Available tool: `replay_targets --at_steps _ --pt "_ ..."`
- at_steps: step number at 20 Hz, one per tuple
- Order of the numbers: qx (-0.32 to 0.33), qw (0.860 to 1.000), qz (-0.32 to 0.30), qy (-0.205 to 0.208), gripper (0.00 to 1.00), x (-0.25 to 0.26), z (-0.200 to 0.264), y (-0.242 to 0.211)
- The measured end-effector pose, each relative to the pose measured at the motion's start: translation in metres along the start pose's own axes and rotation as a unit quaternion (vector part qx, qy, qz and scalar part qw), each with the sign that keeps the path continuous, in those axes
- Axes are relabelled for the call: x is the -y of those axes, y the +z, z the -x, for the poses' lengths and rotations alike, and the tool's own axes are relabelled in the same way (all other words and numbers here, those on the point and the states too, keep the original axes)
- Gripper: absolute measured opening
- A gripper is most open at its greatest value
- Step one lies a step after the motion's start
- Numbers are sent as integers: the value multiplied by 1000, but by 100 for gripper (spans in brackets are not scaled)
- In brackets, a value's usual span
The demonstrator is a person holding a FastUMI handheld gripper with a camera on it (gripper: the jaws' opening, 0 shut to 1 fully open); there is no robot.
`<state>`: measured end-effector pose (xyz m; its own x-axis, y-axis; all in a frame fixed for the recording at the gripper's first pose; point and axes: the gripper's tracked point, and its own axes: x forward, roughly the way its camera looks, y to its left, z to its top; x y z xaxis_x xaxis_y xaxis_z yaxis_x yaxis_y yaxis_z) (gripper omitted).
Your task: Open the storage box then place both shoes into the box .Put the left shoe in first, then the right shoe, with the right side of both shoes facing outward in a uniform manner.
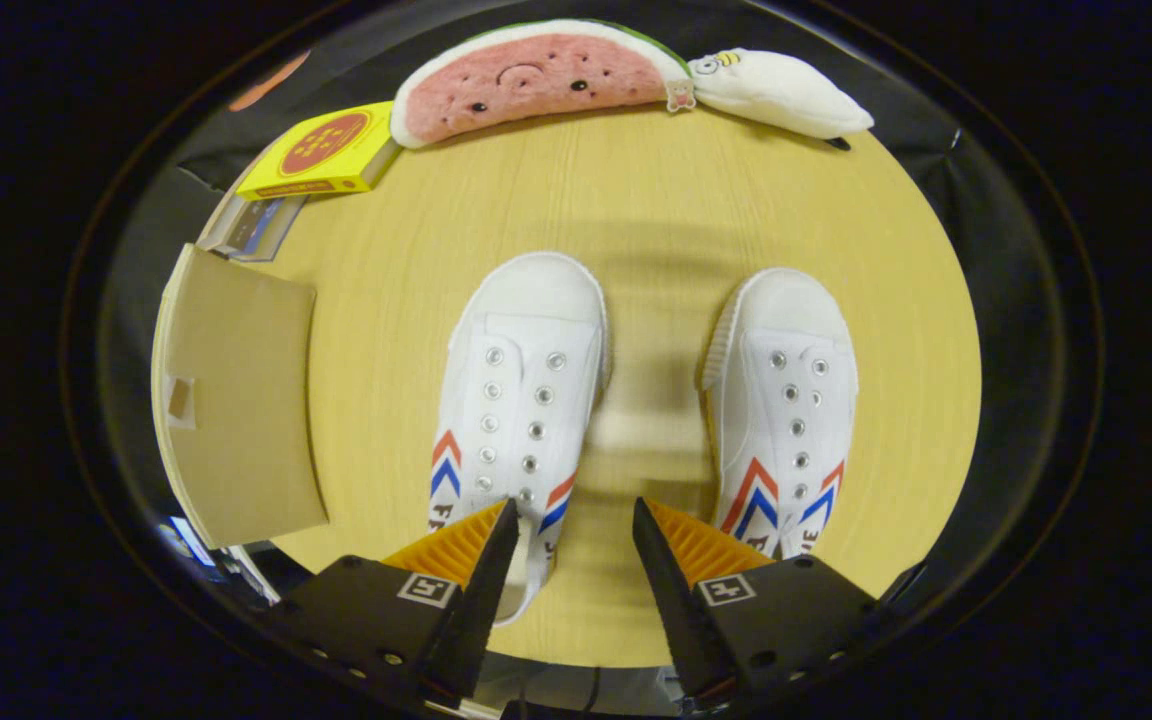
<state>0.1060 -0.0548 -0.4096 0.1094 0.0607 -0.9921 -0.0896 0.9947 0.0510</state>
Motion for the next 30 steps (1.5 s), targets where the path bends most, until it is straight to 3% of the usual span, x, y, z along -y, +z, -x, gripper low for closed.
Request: replay_targets --at_steps 4,7,8,9,11,15,20,30 --pt "31 999 15 34 41 -10 -13 9" --pt "37 997 18 65 41 -16 -21 8" --pt "29 997 11 72 19 -17 -17 9" --pt "28 996 -10 80 19 -17 -17 9" --pt "17 994 -49 99 2 -18 -15 8" --pt "21 991 -47 123 2 -21 0 5" --pt "20 978 -69 198 2 -49 51 8" --pt "74 972 1 222 2 -158 172 24"
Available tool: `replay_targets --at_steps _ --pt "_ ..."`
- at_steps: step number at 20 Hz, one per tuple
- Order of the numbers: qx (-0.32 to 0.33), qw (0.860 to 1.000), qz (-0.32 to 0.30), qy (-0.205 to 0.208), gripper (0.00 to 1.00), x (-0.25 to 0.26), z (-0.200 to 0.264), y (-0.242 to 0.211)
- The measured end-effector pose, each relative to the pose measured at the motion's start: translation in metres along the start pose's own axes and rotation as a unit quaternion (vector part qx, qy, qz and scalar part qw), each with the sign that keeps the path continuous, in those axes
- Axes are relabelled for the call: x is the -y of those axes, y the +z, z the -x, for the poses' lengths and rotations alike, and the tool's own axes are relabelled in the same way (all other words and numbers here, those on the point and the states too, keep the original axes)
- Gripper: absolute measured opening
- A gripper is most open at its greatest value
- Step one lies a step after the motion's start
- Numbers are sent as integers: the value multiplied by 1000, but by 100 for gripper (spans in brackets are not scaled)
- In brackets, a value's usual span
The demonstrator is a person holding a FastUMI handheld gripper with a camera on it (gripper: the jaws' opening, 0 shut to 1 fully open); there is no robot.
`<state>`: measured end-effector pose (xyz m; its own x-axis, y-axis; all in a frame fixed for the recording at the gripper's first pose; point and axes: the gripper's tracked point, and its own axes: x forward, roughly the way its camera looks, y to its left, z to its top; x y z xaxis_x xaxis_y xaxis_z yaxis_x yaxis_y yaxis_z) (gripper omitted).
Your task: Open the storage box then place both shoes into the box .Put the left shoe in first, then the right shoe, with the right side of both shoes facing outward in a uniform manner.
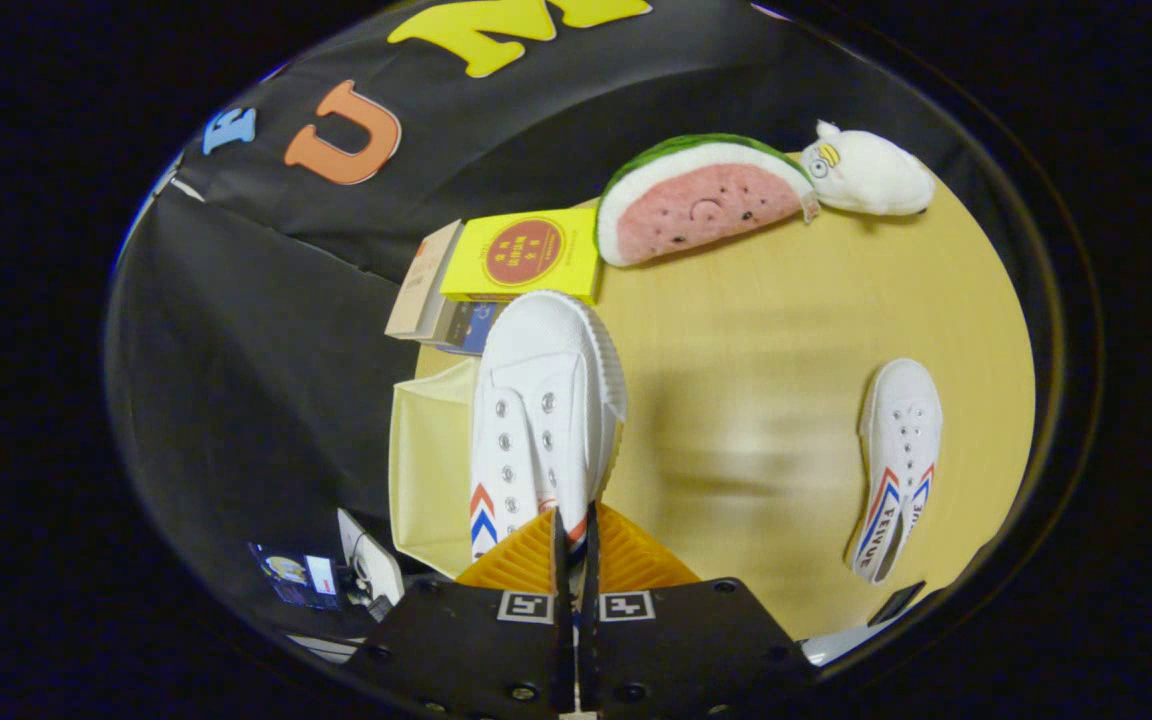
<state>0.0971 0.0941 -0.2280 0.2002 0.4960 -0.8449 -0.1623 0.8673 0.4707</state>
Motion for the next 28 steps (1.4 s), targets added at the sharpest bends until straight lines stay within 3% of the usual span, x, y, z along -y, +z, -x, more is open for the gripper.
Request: replay_targets --at_steps 7,14,19,28 --pt "-18 999 25 6 2 -101 -55 -8" --pt "-22 999 20 -23 2 -151 -132 -26" --pt "0 998 27 -50 2 -167 -170 -40" --pt "-45 992 -2 -118 2 -147 -229 -58"
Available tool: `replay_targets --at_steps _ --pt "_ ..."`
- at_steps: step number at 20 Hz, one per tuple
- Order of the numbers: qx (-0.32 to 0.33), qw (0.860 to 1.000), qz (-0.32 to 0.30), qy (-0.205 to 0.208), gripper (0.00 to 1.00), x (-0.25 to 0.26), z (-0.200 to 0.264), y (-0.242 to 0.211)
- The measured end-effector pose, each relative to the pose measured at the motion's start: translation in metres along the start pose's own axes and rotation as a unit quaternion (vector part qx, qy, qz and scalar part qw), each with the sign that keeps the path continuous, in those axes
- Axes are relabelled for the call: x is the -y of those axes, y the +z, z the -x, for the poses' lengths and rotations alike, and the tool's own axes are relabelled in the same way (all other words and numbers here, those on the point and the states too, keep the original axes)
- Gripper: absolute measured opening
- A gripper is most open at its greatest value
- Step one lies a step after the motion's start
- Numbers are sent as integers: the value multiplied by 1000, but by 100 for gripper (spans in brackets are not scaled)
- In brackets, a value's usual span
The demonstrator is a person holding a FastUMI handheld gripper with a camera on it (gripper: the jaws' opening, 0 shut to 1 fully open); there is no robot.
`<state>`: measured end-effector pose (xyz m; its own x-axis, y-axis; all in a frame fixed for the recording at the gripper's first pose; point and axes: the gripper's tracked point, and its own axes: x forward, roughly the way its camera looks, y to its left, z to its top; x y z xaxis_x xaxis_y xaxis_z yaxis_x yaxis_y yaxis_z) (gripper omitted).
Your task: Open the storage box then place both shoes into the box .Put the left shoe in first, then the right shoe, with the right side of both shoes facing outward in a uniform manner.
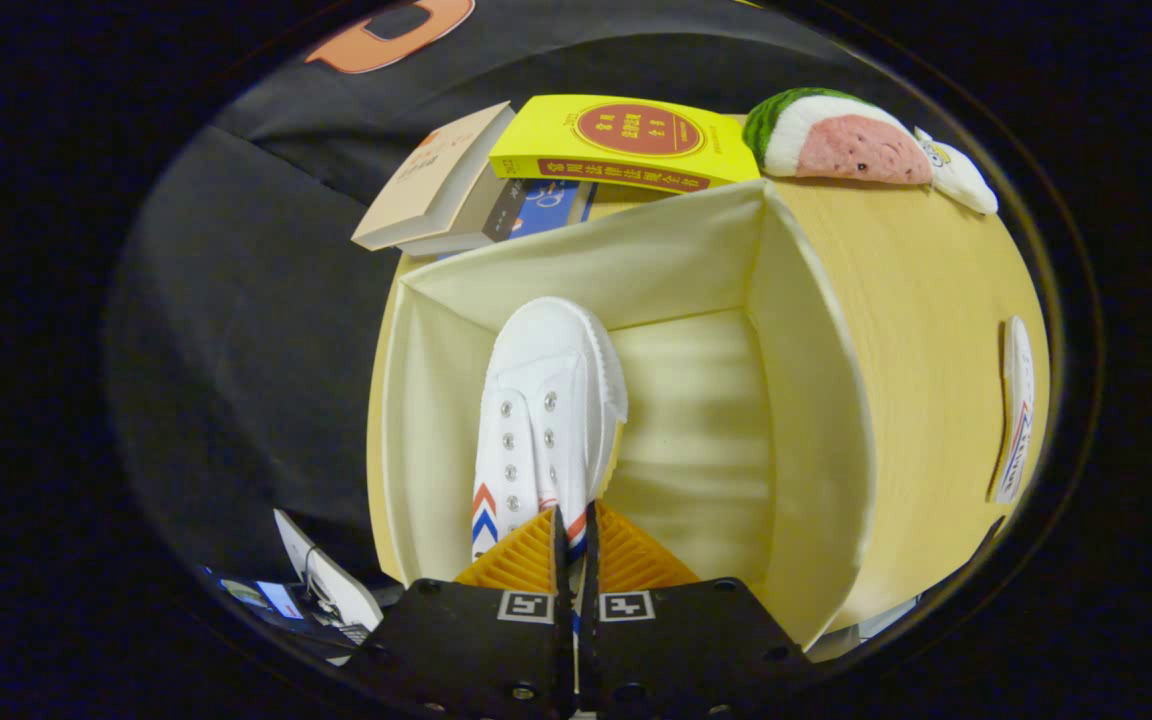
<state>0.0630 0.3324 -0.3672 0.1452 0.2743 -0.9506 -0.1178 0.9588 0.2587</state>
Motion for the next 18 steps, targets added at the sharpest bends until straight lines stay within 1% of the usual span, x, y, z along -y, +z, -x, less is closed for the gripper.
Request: replay_targets --at_steps 3,5,8,10,11,12,13,14,15,16,17,18 --pt "-7 1000 -6 -23 2 -1 -19 5" --pt "-11 1000 8 -22 2 -7 -29 6" --pt "-42 999 13 -24 2 -5 -41 0" --pt "-52 998 36 -27 2 -3 -47 -5" --pt "-57 997 39 -30 3 -3 -48 0" --pt "-58 997 44 -28 4 -2 -48 2" --pt "-56 997 49 -23 7 -1 -48 3" --pt "-61 997 47 -9 7 -3 -45 2" --pt "-63 997 43 1 11 -5 -41 -1" --pt "-65 997 43 -1 18 -1 -36 -3" --pt "-62 997 42 16 18 -3 -25 -3" --pt "-65 996 41 39 41 -8 -15 -5"
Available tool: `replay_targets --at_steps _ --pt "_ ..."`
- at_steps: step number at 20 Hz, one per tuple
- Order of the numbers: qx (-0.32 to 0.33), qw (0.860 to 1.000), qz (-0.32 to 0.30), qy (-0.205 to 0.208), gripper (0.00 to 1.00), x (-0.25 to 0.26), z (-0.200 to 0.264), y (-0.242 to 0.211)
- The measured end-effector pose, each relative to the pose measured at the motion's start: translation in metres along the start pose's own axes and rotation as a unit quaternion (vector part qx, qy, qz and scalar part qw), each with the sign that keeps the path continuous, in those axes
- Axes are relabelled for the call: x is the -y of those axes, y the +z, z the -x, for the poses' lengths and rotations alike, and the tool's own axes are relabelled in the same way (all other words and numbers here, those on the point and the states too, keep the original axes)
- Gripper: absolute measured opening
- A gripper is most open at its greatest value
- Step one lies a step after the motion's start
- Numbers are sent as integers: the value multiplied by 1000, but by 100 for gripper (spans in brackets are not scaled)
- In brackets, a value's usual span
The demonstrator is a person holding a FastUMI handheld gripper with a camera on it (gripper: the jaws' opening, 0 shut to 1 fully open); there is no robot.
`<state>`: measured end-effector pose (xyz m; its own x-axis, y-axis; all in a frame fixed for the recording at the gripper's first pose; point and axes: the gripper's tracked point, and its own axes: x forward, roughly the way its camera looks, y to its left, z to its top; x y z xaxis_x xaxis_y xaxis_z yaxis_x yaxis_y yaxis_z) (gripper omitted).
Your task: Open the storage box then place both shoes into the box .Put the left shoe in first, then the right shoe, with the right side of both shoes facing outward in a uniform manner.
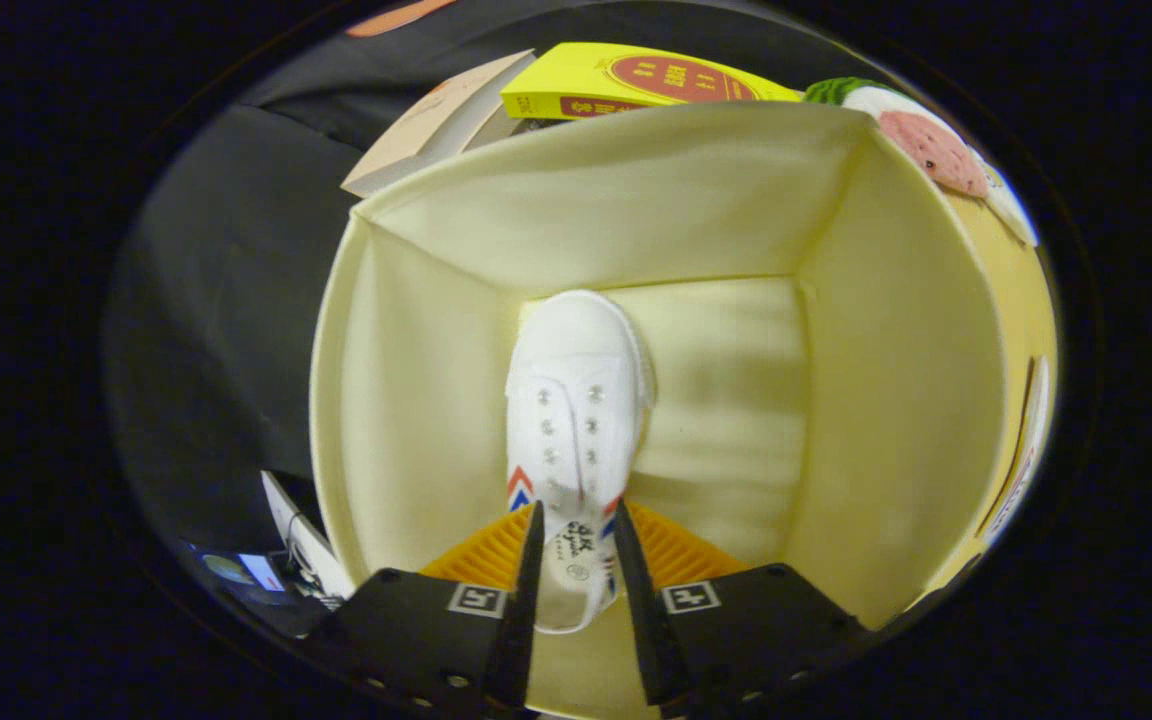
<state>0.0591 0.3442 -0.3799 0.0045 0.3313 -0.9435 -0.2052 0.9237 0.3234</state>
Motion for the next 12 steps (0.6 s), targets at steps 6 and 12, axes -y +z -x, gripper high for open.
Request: replay_targets --at_steps 6,12 --pt "17 999 17 32 91 16 94 -19" --pt "52 997 47 12 97 91 170 -26"
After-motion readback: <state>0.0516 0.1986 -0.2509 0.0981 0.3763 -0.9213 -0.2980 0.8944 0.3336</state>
